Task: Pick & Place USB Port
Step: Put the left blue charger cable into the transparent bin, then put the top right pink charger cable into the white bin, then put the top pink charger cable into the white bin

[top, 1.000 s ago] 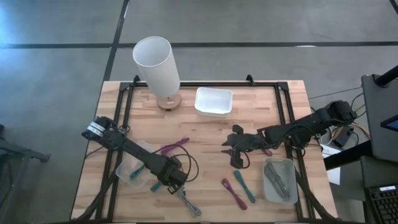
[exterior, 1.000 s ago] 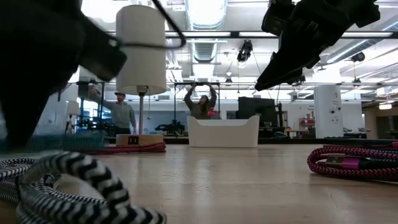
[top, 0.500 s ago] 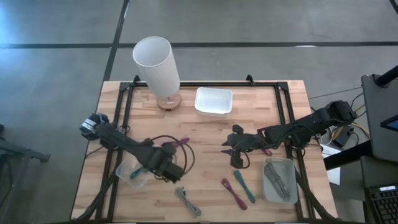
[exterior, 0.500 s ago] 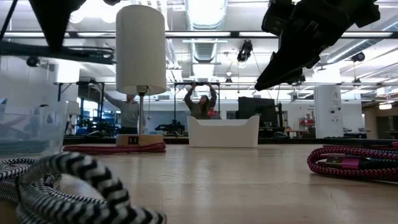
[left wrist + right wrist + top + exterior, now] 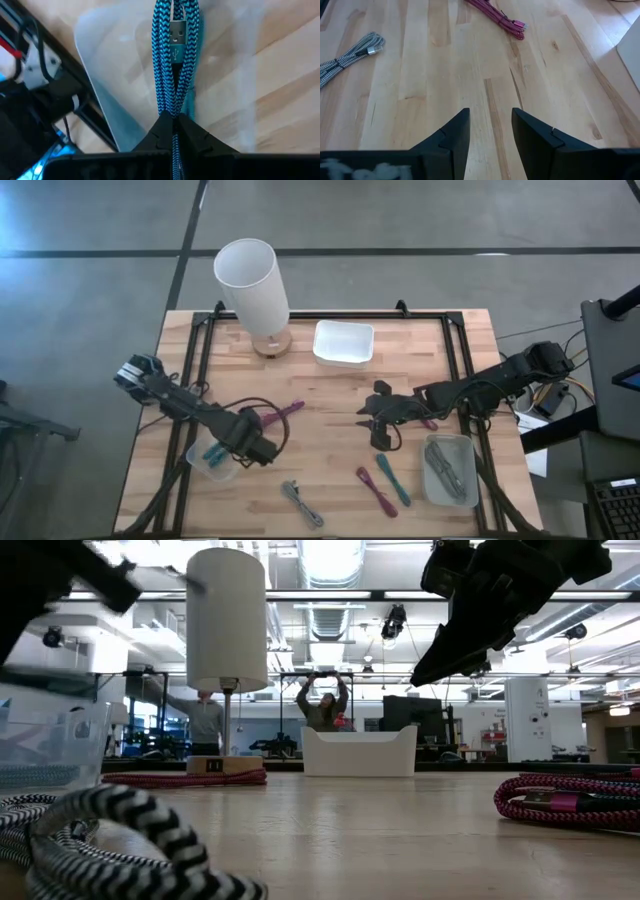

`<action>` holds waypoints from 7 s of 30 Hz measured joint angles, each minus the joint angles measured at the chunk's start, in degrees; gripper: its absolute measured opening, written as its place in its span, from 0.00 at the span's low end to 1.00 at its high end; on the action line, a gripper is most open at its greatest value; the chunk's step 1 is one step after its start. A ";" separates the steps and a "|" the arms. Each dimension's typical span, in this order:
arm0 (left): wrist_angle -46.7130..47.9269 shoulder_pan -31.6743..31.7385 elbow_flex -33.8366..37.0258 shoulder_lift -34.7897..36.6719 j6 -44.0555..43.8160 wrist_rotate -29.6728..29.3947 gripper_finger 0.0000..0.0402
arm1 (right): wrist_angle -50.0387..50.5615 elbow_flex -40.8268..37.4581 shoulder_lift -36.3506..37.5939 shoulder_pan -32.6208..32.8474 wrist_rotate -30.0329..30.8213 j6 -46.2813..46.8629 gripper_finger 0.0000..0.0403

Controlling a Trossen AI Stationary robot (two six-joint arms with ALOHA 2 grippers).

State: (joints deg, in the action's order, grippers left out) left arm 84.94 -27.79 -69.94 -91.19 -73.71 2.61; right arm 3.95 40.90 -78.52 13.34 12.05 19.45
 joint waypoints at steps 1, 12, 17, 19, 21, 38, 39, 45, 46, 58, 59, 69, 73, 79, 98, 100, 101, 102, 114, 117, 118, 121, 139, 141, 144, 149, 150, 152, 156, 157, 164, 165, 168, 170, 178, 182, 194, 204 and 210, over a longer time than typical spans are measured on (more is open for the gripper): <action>-1.29 0.00 2.16 0.84 0.00 0.79 0.02 | -0.05 -0.02 0.00 0.00 0.00 0.01 0.34; -24.74 0.04 20.46 10.08 -1.01 2.24 0.02 | -0.01 -0.09 0.00 0.00 0.00 0.01 0.34; -25.83 0.07 24.80 11.12 -5.26 2.02 0.02 | 0.00 -0.09 0.00 0.00 0.00 0.02 0.34; -26.12 0.07 26.13 11.10 -7.18 2.04 0.05 | 0.00 -0.09 0.00 0.00 -0.03 0.62 0.34; -26.61 0.09 27.08 11.07 -7.86 2.04 0.08 | 0.08 -0.09 0.00 0.00 -0.20 3.10 0.35; -27.51 0.11 22.53 11.66 -2.27 0.67 0.28 | 8.85 -0.09 0.00 0.98 -0.55 8.14 0.35; -27.53 0.11 22.19 11.79 -1.76 0.19 0.28 | 10.17 -0.09 0.00 0.89 -0.54 8.97 0.35; -27.49 0.20 22.81 11.84 -0.48 -0.15 0.28 | 22.19 0.62 0.04 0.59 -0.03 13.41 0.35; -27.49 0.20 23.02 11.84 -0.48 -0.15 0.28 | 24.65 1.15 0.04 0.52 0.11 13.99 0.35; -25.46 0.42 16.16 12.26 1.64 -5.26 0.28 | 51.94 6.56 0.13 -2.92 3.06 25.47 0.35; -24.37 0.42 14.90 12.26 1.90 -6.93 0.28 | 52.65 6.17 0.13 -3.94 2.23 26.03 0.35; -16.36 0.42 3.85 12.28 7.04 -25.32 0.28 | 51.95 2.46 0.13 -9.84 -3.11 25.15 0.35; -16.37 0.42 2.65 12.28 9.60 -28.50 0.28 | 47.77 1.11 0.13 -9.94 -5.07 24.92 0.35; -16.32 0.42 2.70 12.26 9.64 -29.11 0.28 | 45.95 -2.73 0.13 -10.05 -5.07 26.31 0.35; -16.32 0.42 2.74 12.23 9.66 -29.28 0.28 | 35.29 -7.85 0.24 -10.05 -5.50 26.48 0.10; -16.32 0.42 2.74 12.23 9.66 -29.30 0.28 | 35.31 -7.30 0.17 -10.03 -5.85 25.69 0.05; -16.32 0.42 2.74 12.22 9.66 -29.30 0.28 | 35.27 -6.87 0.11 -10.03 -6.14 25.53 0.04; -16.32 0.42 2.74 12.21 9.66 -29.30 0.28 | 35.27 -6.40 0.01 -10.00 -6.44 25.31 0.04; -16.35 0.42 2.78 12.21 11.10 -30.30 0.28 | 34.65 5.11 0.00 -9.99 -4.00 11.19 0.04; -16.35 0.42 2.78 12.21 11.08 -30.78 0.28 | 34.19 8.65 0.02 -10.07 -0.94 5.27 0.04; -16.33 0.42 2.78 12.21 11.10 -30.79 0.28 | 34.14 9.83 0.02 -10.19 -0.22 3.19 0.04; -16.34 0.42 2.78 12.21 11.08 -30.81 0.28 | 32.35 13.10 -0.07 -11.21 0.49 -2.37 0.04; -16.90 0.42 2.78 12.19 11.28 -31.12 0.28 | 15.57 26.43 -12.56 -26.04 1.60 -33.56 0.04; -16.96 0.42 2.78 12.19 11.29 -31.12 0.28 | 15.51 28.35 -16.09 -27.85 1.62 -35.43 0.04; -16.99 0.42 2.78 12.19 11.31 -31.11 0.28 | 15.58 31.16 -21.28 -30.42 1.60 -37.26 0.04; -17.02 0.42 2.78 12.19 11.22 -31.07 0.28 | 17.68 35.76 -28.39 -33.63 1.60 -36.06 0.04; -17.08 0.42 2.78 12.19 11.13 -31.07 0.28 | 18.90 36.65 -29.49 -34.16 1.60 -35.73 0.04; -17.35 0.42 2.78 12.19 11.10 -31.05 0.28 | 21.90 38.20 -31.55 -34.93 1.58 -35.64 0.04; -17.46 0.40 2.78 12.19 11.09 -31.05 0.28 | 26.05 40.81 -34.83 -35.89 1.20 -36.01 0.04; -17.44 0.39 2.78 12.19 11.08 -31.03 0.28 | 26.04 41.30 -35.64 -36.07 0.95 -36.09 0.04; -17.72 0.40 2.78 12.19 11.03 -31.05 0.28 | 26.12 44.46 -41.17 -36.44 0.82 -36.25 0.04; -17.74 0.41 2.78 12.19 11.02 -31.04 0.28 | 26.28 44.73 -41.57 -36.44 0.81 -35.68 0.04; -17.80 0.39 2.78 12.19 11.02 -31.04 0.28 | 26.80 45.34 -42.24 -36.44 0.91 -34.61 0.04; -17.81 0.39 2.78 12.19 11.02 -31.03 0.28 | 28.31 45.46 -42.32 -36.60 0.99 -34.58 0.06; -17.89 0.40 2.78 12.19 10.93 -31.05 0.28 | 30.42 45.62 -42.23 -37.27 1.20 -34.48 0.18; -18.28 0.40 2.78 12.19 10.91 -31.05 0.28 | 30.91 45.62 -42.08 -37.24 1.16 -34.41 0.24; -23.72 0.40 2.85 12.19 11.27 -34.73 0.28 | 37.37 46.82 -34.87 -34.98 1.03 -32.76 0.35; -40.58 2.14 8.83 11.64 26.38 -34.78 0.28 | 40.20 46.28 -21.58 -29.69 -0.82 -26.50 0.34; -48.56 6.46 13.41 10.67 31.99 -30.77 0.28 | 42.20 44.39 -16.39 -27.21 -7.79 -25.36 0.31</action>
State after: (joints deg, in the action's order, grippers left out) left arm 36.38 -21.33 -56.53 -80.52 -41.73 -28.16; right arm 46.15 85.30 -94.91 -13.86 4.26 -5.91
